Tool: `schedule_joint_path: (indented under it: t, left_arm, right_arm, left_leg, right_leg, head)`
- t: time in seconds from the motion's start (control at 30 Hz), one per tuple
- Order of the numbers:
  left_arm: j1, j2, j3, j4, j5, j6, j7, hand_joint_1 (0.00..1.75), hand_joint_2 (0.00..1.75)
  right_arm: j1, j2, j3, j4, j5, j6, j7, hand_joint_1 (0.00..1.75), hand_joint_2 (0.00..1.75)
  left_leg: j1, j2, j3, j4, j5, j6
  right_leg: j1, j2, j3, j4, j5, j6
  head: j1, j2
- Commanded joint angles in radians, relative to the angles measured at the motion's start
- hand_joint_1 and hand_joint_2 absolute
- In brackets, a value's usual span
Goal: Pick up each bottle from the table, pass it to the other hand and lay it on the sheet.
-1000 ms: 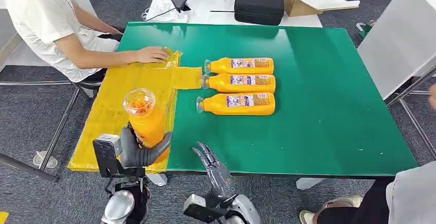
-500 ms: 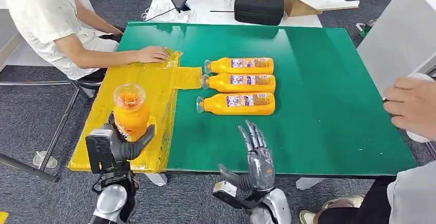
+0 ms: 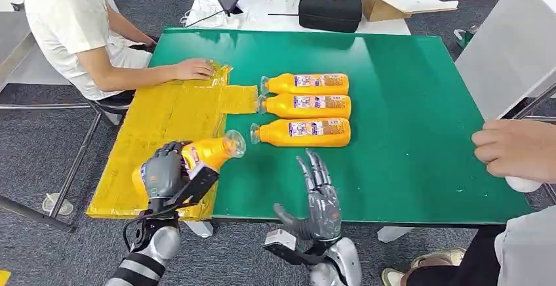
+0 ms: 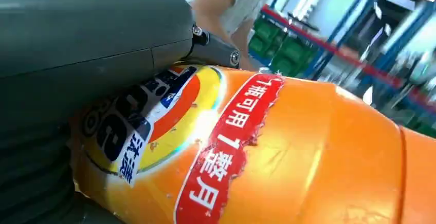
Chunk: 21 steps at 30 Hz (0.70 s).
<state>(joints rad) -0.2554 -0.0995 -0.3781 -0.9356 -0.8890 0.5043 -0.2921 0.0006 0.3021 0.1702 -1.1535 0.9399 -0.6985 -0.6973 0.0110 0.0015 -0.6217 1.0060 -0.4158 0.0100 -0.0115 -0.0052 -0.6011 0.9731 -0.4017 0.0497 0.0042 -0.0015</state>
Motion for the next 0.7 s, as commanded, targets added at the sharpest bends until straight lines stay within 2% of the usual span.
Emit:
schedule_joint_path:
  t: [0.03,0.07,0.13,0.2,0.3,0.33,0.63,0.67,0.7]
  left_arm:
    - [-0.182,0.066,-0.147,0.399,-0.177,-0.116,0.121,1.64,1.75]
    - [-0.188,0.067,-0.163,0.415,-0.205,-0.126,0.135,1.69,1.75]
    - [-0.194,0.067,-0.172,0.437,-0.224,-0.149,0.145,1.62,1.75]
    - [-0.201,0.062,-0.170,0.455,-0.222,-0.179,0.145,1.34,1.75]
    - [-0.206,0.060,-0.167,0.471,-0.217,-0.212,0.135,0.73,1.75]
    - [-0.209,0.060,-0.168,0.475,-0.215,-0.225,0.126,0.68,1.75]
    - [-0.209,0.060,-0.168,0.475,-0.215,-0.225,0.126,0.68,1.75]
    - [-0.212,0.060,-0.165,0.480,-0.208,-0.245,0.116,0.42,1.75]
    - [-0.217,0.063,-0.164,0.485,-0.203,-0.265,0.101,0.31,1.75]
  right_arm:
    - [-0.058,-0.029,0.112,0.147,-0.045,0.000,-0.001,0.00,1.75]
    - [-0.061,-0.031,0.119,0.152,-0.053,0.000,-0.001,0.00,1.75]
    - [-0.065,-0.032,0.127,0.158,-0.066,0.000,-0.001,0.00,1.75]
    - [-0.072,-0.034,0.139,0.168,-0.089,0.000,-0.001,0.00,1.75]
    - [-0.081,-0.040,0.161,0.186,-0.115,0.000,-0.001,0.00,1.75]
    - [-0.083,-0.042,0.167,0.189,-0.123,0.000,-0.001,0.00,1.75]
    - [-0.083,-0.042,0.167,0.189,-0.123,0.000,-0.001,0.00,1.75]
    - [-0.085,-0.044,0.169,0.191,-0.122,0.000,-0.001,0.00,1.75]
    - [-0.087,-0.043,0.171,0.196,-0.124,0.000,-0.001,0.00,1.75]
  left_leg:
    - [0.001,0.000,0.005,-0.001,-0.001,0.000]
    - [0.001,0.000,0.004,-0.001,-0.001,0.000]
    - [0.001,0.001,0.004,-0.001,-0.001,0.000]
    - [0.001,0.001,0.006,-0.001,-0.001,0.000]
    - [0.001,0.001,0.004,-0.001,-0.001,0.000]
    - [0.001,0.001,0.004,-0.001,0.000,0.000]
    - [0.000,0.001,0.008,-0.001,0.002,-0.001]
    - [0.001,0.003,0.009,-0.002,0.002,-0.001]
    - [0.000,0.001,0.009,-0.002,0.003,-0.001]
  right_leg:
    - [0.001,0.000,0.005,-0.001,-0.001,-0.002]
    - [0.001,0.000,0.004,-0.001,-0.001,-0.002]
    - [0.001,0.001,0.004,-0.001,-0.001,-0.002]
    - [0.001,0.001,0.006,-0.001,-0.001,-0.002]
    - [0.001,0.001,0.004,-0.001,0.000,-0.002]
    - [0.001,0.002,0.004,-0.001,0.000,-0.001]
    - [0.000,0.002,0.009,-0.001,0.002,-0.003]
    - [0.001,0.004,0.009,-0.001,0.003,-0.005]
    - [0.000,0.002,0.009,-0.001,0.003,-0.004]
  head:
    - [0.000,0.000]
    - [0.000,0.000]
    - [0.000,0.000]
    - [0.000,0.000]
    - [0.000,0.000]
    - [0.000,0.000]
    - [0.000,0.000]
    - [0.000,0.000]
    - [0.000,0.000]
